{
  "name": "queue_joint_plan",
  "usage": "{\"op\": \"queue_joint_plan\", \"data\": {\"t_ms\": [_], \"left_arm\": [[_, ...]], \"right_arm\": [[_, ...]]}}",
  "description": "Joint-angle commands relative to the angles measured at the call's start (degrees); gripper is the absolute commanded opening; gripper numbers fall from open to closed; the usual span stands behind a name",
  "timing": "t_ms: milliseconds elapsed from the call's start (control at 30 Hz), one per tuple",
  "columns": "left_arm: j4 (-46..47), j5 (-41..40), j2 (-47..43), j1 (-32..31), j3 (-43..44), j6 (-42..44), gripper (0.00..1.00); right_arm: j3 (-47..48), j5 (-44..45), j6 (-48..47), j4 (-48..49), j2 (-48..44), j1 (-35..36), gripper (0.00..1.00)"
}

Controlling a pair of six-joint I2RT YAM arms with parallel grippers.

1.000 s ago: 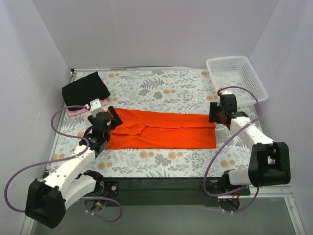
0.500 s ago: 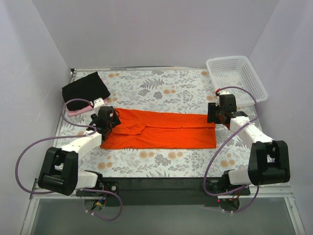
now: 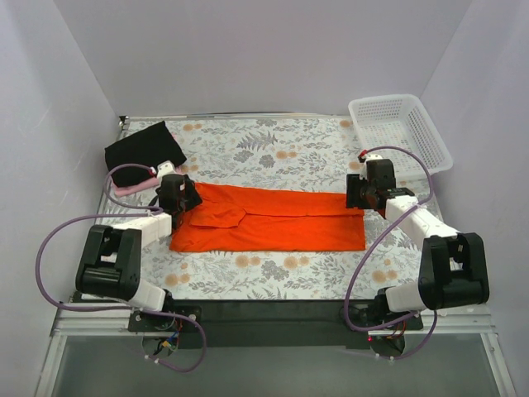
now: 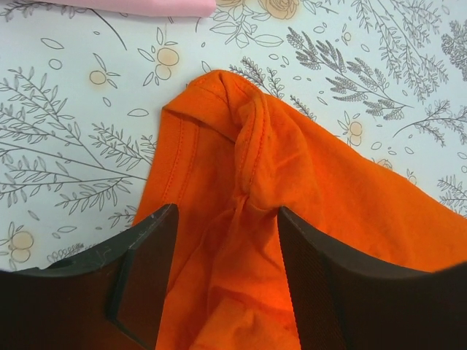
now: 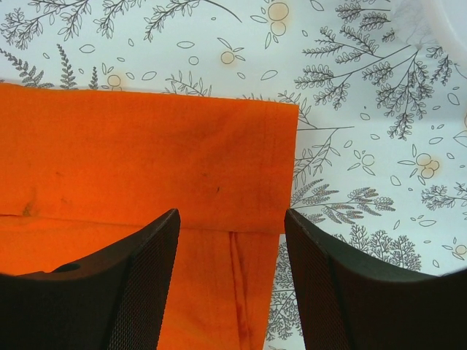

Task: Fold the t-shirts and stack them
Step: Fold the tshirt

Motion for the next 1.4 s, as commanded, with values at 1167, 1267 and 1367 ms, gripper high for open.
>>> {"op": "queue_joint_plan", "data": {"t_ms": [1167,1267,1367], "left_arm": [[-13.45,5.56,3.40,7.85,12.01,-3.13,0.64],[-12.65,5.74,5.32,7.85,14.11,-2.60,0.63],[-13.00,5.65,7.88,7.85,16.40,-2.42,0.61]], "right_arm": [[5.99,1.29,-0.68,1.90,4.01,7.37,0.54],[6.52,1.73,-0.86,1.90,5.41,7.64,0.54],[6.96,2.17,-1.12,2.51,6.65,7.90,0.54]]}}
